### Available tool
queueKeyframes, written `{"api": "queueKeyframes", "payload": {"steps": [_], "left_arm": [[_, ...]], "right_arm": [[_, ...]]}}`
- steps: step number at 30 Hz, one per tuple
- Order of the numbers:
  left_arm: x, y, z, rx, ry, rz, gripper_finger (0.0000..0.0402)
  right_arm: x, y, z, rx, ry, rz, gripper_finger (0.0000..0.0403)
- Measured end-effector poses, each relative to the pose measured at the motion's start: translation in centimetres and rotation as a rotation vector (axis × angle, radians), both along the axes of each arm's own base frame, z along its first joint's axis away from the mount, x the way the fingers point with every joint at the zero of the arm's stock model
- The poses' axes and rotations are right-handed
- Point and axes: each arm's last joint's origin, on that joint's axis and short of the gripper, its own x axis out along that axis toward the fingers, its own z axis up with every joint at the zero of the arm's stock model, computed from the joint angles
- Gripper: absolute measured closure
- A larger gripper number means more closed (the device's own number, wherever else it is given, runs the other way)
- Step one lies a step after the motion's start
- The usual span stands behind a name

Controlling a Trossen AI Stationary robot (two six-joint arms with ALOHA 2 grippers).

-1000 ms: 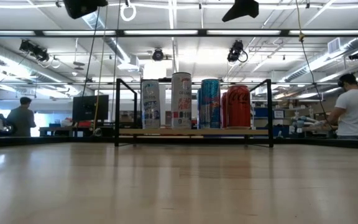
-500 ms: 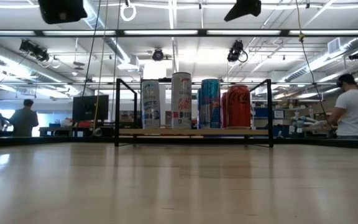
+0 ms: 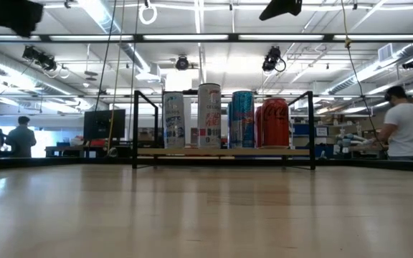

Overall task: Place canned beverage on shelf
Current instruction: Put the white and blue soda can on the shelf aligned with the other white and blue soda can

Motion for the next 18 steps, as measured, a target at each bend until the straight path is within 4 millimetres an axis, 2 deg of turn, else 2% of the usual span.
{"api": "queueKeyframes", "payload": {"steps": [3,8,18], "left_arm": [[-0.7,-0.3,-0.3,-0.019,0.071,0.055,0.0088],[-1.0,-1.7,-0.2,-0.096,0.065,0.086,0.0088],[-1.2,-4.1,-1.5,-0.13,0.146,0.101,0.0088]], "right_arm": [[0.0,0.1,0.0,-0.002,0.001,0.006,0.0057],[0.0,0.1,0.0,-0.013,0.002,-0.006,0.0057],[0.0,0.1,0.0,-0.019,0.003,-0.007,0.0057]]}}
